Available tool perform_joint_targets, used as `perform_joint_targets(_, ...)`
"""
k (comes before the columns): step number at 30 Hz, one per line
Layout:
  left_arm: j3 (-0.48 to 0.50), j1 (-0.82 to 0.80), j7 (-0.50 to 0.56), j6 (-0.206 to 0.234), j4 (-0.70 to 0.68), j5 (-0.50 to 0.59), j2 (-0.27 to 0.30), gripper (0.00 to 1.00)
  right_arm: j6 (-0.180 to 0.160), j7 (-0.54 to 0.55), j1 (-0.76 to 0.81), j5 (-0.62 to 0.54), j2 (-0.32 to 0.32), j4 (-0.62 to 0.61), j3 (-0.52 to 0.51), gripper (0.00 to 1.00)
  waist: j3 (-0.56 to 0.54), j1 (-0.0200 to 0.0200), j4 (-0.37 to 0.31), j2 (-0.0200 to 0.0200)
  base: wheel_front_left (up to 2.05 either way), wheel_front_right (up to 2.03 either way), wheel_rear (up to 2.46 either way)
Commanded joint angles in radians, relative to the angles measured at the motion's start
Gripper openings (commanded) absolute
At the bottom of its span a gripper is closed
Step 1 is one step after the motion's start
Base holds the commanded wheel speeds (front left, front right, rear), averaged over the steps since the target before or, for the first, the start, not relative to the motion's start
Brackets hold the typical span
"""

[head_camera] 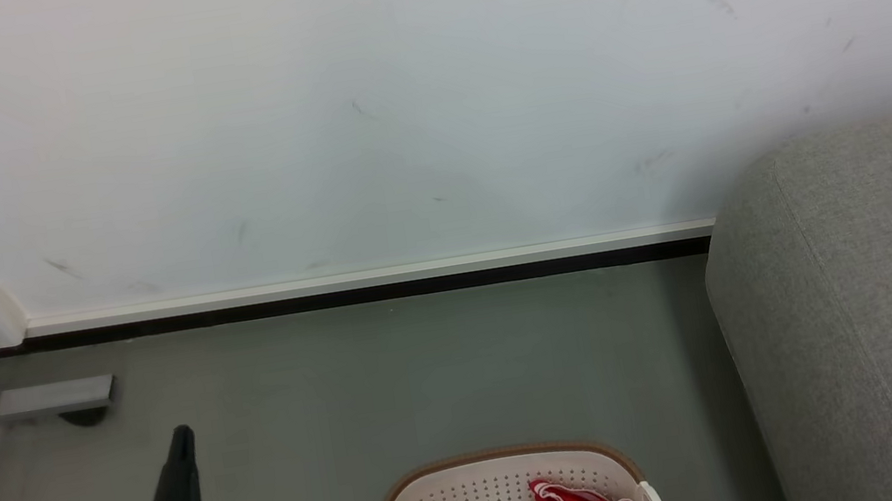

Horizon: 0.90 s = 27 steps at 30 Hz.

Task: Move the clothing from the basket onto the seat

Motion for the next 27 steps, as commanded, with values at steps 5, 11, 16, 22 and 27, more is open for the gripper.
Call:
perform_joint_targets(5, 0.002, -0.003, 0.002, -0.006, -0.002, -0.015, 0.007, 0.00, -0.002, -0.004, -0.013, 0.009, -0.008, -0.002, -0.001, 0.00, 0.000, 0.0000, 0.000, 0.0000, 0.00, 0.00, 0.00)
perform_joint_targets(11, 0.002, -0.003, 0.002, -0.006, -0.002, -0.015, 0.007, 0.00, -0.002, -0.004, -0.013, 0.009, -0.008, -0.002, -0.001, 0.00, 0.000, 0.0000, 0.000, 0.0000, 0.00, 0.00, 0.00)
perform_joint_targets(16, 0.002, -0.003, 0.002, -0.006, -0.002, -0.015, 0.007, 0.00, -0.002, -0.004, -0.013, 0.009, -0.008, -0.002, -0.001, 0.00, 0.000, 0.0000, 0.000, 0.0000, 0.00, 0.00, 0.00)
perform_joint_targets(22, 0.002, -0.003, 0.002, -0.006, -0.002, -0.015, 0.007, 0.00, -0.002, -0.004, -0.014, 0.009, -0.008, -0.002, -0.001, 0.00, 0.000, 0.0000, 0.000, 0.0000, 0.00, 0.00, 0.00)
perform_joint_targets(27, 0.002, -0.003, 0.002, -0.006, -0.002, -0.015, 0.007, 0.00, -0.002, -0.004, -0.014, 0.009, -0.008, -0.002, -0.001, 0.00, 0.000, 0.0000, 0.000, 0.0000, 0.00, 0.00, 0.00)
